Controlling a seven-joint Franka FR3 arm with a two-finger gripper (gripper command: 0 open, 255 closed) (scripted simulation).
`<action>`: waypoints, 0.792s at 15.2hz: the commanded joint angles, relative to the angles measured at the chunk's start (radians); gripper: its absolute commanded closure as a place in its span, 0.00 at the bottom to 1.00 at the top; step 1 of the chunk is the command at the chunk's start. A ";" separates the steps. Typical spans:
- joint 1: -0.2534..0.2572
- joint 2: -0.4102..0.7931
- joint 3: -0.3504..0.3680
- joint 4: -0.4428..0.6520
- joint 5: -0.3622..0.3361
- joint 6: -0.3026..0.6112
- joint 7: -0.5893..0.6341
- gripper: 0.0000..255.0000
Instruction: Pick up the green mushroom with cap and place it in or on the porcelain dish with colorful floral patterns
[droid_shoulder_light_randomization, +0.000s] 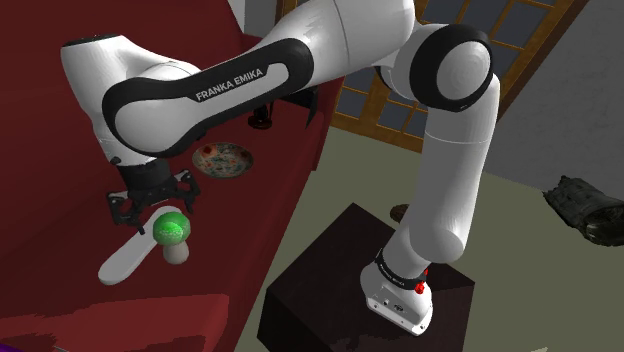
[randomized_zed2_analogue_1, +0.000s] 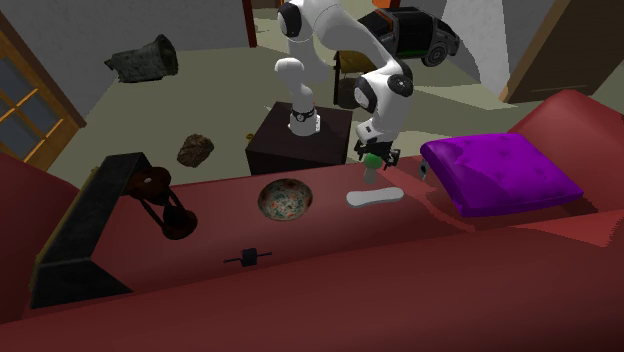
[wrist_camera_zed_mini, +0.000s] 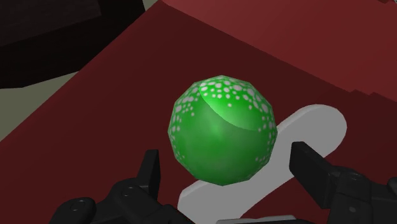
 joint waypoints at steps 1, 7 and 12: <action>0.000 0.000 0.000 0.000 0.000 0.000 0.000 0.00; 0.000 0.000 0.000 0.000 0.000 0.000 0.000 1.00; 0.000 0.000 0.000 0.000 0.000 0.000 0.000 1.00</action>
